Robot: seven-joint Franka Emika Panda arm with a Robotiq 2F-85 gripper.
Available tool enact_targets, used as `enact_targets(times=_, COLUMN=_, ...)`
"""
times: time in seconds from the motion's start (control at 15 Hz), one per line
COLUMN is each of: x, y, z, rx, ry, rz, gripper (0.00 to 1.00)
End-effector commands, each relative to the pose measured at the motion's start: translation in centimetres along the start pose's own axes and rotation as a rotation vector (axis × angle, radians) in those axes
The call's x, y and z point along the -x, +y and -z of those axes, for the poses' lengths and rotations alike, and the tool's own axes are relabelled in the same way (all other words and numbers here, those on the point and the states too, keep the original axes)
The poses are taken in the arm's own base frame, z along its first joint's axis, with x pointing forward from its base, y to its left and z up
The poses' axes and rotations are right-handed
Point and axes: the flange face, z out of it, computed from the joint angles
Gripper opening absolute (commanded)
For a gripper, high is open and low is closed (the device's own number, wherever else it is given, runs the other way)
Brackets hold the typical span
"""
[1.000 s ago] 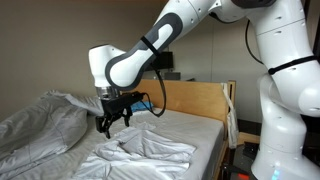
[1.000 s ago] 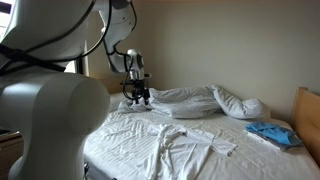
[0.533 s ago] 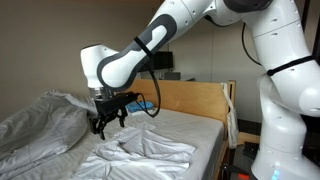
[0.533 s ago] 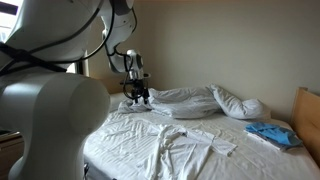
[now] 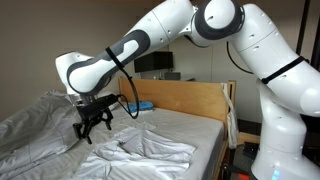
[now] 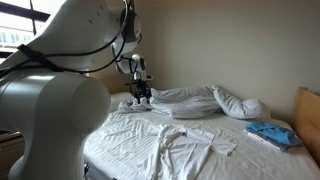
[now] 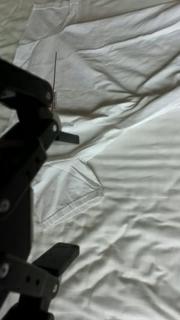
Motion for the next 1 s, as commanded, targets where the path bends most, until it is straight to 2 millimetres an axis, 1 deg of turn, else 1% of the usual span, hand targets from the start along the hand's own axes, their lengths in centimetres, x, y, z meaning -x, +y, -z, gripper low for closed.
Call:
enact_targets(times=0.0, x=-2.3, y=-2.7, z=-1.3, rx=0.023, ry=-0.057, rz=0.083, gripper=1.00)
enact_targets(times=0.2, x=-3.1, y=-5.0, z=-2.1, rx=0.045, ry=-0.068, rz=0.141, gripper=1.00)
enact_targets(times=0.33, x=-4.1, y=-7.3, z=-2.2, rx=0.086, ry=0.053, rz=0.100, gripper=1.00)
enact_targets(times=0.47, x=-5.0, y=-8.8, z=-3.4, rx=0.097, ry=0.118, rz=0.102, gripper=1.00)
enact_targets(times=0.53, x=-5.3, y=-9.3, z=-4.3, rx=0.093, ry=0.129, rz=0.097, gripper=1.00)
enact_targets(times=0.73, x=-5.9, y=-9.8, z=-7.6, rx=0.099, ry=0.114, rz=0.080, gripper=1.00)
enact_targets(times=0.93, x=-6.2, y=-9.0, z=-10.7, rx=0.152, ry=0.081, rz=0.059, gripper=1.00)
